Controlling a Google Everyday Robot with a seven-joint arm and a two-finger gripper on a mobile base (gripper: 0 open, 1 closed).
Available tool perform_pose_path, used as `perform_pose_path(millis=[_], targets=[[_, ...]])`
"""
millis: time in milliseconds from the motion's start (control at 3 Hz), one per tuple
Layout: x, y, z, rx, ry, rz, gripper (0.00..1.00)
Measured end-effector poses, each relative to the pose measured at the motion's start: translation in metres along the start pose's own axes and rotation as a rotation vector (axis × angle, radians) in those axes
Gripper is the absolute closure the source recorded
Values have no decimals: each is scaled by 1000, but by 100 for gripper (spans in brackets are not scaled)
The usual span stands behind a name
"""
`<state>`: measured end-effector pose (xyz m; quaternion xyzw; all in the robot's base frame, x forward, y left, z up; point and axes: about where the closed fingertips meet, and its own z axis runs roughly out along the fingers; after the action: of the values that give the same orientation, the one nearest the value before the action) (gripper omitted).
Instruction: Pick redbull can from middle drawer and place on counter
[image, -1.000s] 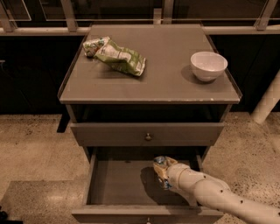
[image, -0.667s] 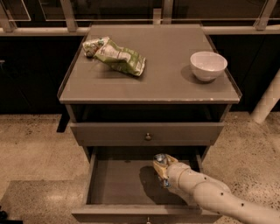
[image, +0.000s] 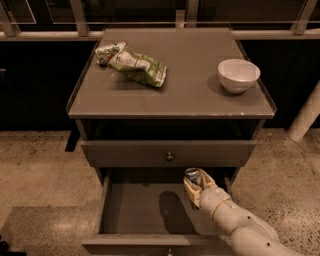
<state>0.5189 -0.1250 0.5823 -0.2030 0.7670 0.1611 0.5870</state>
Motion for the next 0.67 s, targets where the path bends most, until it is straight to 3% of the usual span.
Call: perform_pose_path(millis=[333,667], targets=[[-42,4,-18,3,-94,-55,100],[-42,4,-18,3,-94,-55,100]])
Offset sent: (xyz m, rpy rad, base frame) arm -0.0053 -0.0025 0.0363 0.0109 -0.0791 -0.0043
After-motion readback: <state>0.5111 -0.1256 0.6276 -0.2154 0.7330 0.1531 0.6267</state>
